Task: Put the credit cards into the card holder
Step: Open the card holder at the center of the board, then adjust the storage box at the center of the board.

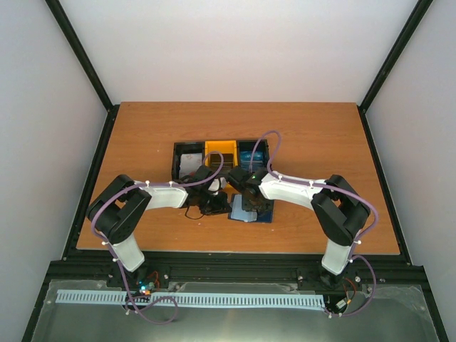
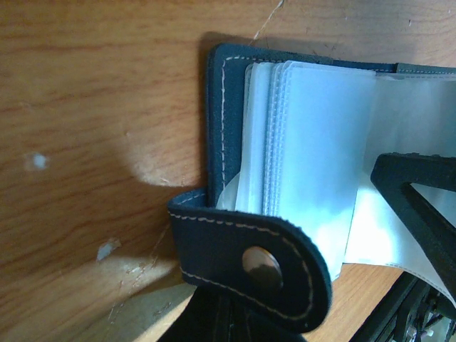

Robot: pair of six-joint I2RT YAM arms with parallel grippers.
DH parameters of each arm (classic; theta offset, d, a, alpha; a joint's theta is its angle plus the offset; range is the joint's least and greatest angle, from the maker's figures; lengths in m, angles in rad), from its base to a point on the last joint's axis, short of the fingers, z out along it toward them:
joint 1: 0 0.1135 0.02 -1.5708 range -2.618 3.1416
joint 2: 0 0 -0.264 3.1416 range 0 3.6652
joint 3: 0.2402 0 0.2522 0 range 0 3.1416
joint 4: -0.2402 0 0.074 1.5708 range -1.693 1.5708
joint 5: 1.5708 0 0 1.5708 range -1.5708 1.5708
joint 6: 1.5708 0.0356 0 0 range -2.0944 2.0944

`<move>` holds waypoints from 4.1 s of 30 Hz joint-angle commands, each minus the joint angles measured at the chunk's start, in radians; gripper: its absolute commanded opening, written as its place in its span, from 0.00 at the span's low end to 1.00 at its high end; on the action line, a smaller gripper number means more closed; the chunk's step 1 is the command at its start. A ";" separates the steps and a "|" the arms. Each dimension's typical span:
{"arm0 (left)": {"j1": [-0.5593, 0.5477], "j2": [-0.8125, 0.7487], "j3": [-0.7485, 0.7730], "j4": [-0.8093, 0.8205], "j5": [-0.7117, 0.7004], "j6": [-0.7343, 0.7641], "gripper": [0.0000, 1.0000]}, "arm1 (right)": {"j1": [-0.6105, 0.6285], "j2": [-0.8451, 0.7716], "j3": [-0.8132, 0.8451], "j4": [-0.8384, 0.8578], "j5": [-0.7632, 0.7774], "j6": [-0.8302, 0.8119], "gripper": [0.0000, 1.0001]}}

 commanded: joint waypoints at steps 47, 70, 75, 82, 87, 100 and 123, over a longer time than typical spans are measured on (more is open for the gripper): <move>0.001 0.004 -0.021 -0.064 -0.050 0.024 0.01 | -0.003 0.104 0.046 -0.053 0.028 -0.044 0.03; 0.001 -0.008 -0.023 -0.064 -0.041 0.026 0.01 | -0.003 -0.097 0.055 0.001 0.065 -0.080 0.28; 0.001 -0.006 -0.021 -0.064 -0.041 0.028 0.00 | -0.003 -0.108 0.061 0.063 -0.017 -0.119 0.19; 0.001 -0.008 -0.019 -0.064 -0.040 0.026 0.01 | -0.002 -0.074 0.045 0.127 -0.152 -0.091 0.14; 0.001 -0.010 -0.019 -0.064 -0.043 0.026 0.01 | -0.003 0.005 0.057 0.023 -0.097 -0.020 0.09; 0.001 -0.027 -0.027 -0.064 -0.049 0.026 0.01 | -0.004 0.052 -0.023 0.063 -0.124 0.016 0.47; 0.045 -0.349 -0.006 -0.041 -0.164 0.061 0.09 | -0.027 -0.065 -0.100 0.140 -0.176 -0.141 0.56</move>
